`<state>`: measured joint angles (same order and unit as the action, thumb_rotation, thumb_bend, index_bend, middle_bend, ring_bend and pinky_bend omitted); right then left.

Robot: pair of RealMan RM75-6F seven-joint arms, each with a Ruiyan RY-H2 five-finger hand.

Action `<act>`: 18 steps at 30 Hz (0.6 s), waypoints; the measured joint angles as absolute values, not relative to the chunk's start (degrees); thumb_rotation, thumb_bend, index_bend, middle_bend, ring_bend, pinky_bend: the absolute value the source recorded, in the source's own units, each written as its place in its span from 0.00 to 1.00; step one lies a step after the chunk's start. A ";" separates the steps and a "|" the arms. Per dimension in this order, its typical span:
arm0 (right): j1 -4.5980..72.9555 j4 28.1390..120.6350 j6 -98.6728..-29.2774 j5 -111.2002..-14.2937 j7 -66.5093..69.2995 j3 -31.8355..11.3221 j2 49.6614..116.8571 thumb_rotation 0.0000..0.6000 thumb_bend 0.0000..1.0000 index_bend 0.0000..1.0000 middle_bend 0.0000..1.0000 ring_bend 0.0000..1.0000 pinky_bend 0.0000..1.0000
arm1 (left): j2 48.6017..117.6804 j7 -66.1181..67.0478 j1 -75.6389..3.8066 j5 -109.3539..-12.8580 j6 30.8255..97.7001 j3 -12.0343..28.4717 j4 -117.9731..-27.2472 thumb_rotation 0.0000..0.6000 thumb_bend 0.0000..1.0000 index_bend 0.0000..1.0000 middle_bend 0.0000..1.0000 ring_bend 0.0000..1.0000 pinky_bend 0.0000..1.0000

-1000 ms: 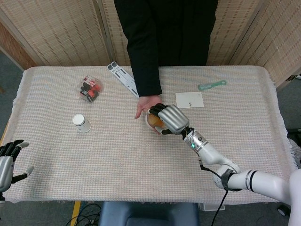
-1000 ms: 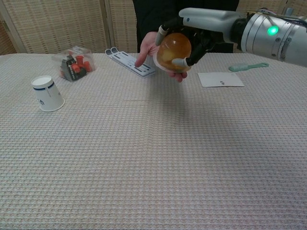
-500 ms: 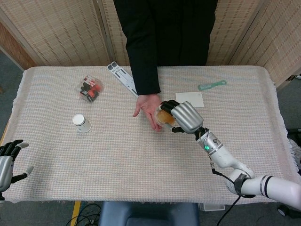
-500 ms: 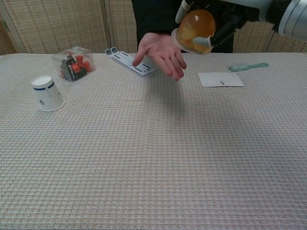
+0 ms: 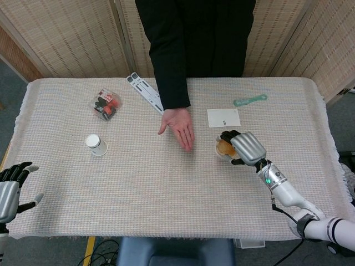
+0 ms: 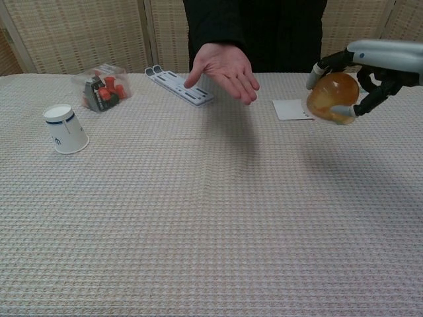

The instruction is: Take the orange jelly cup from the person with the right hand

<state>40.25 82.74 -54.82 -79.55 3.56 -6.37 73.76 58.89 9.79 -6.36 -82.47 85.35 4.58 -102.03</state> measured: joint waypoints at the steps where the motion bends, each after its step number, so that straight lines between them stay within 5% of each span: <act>1: 40.26 81.53 -54.16 -79.30 3.64 -6.10 74.63 1.00 0.61 0.64 0.41 0.44 0.72 | 58.84 9.83 -6.34 -82.42 85.42 4.61 -102.12 1.00 0.22 0.29 0.23 0.20 0.24; 4: 40.45 77.34 -51.47 -78.35 4.18 -5.30 78.00 1.00 0.58 0.61 0.38 0.39 0.65 | 58.70 9.94 -6.22 -82.17 85.68 4.76 -102.31 1.00 0.22 0.29 0.23 0.20 0.24; 10: 41.30 70.99 -46.40 -76.75 6.11 -4.48 82.90 1.00 0.55 0.38 0.32 0.30 0.46 | 58.48 10.28 -6.16 -81.83 85.42 4.64 -102.52 1.00 0.22 0.29 0.23 0.20 0.24; 14: 41.58 70.43 -45.14 -76.32 4.62 -4.07 83.07 1.00 0.44 0.03 0.09 0.09 0.16 | 58.63 10.40 -6.15 -81.61 85.21 4.55 -102.49 1.00 0.22 0.29 0.23 0.20 0.24; 18: 40.85 72.72 -46.35 -76.36 3.99 -4.00 81.47 1.00 0.40 0.00 0.00 0.00 0.01 | 58.74 10.20 -6.16 -81.58 85.21 4.58 -102.24 1.00 0.22 0.29 0.23 0.20 0.24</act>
<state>40.85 72.72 -46.35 -76.36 3.99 -4.00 81.47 58.74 10.20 -6.16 -81.58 85.21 4.58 -102.24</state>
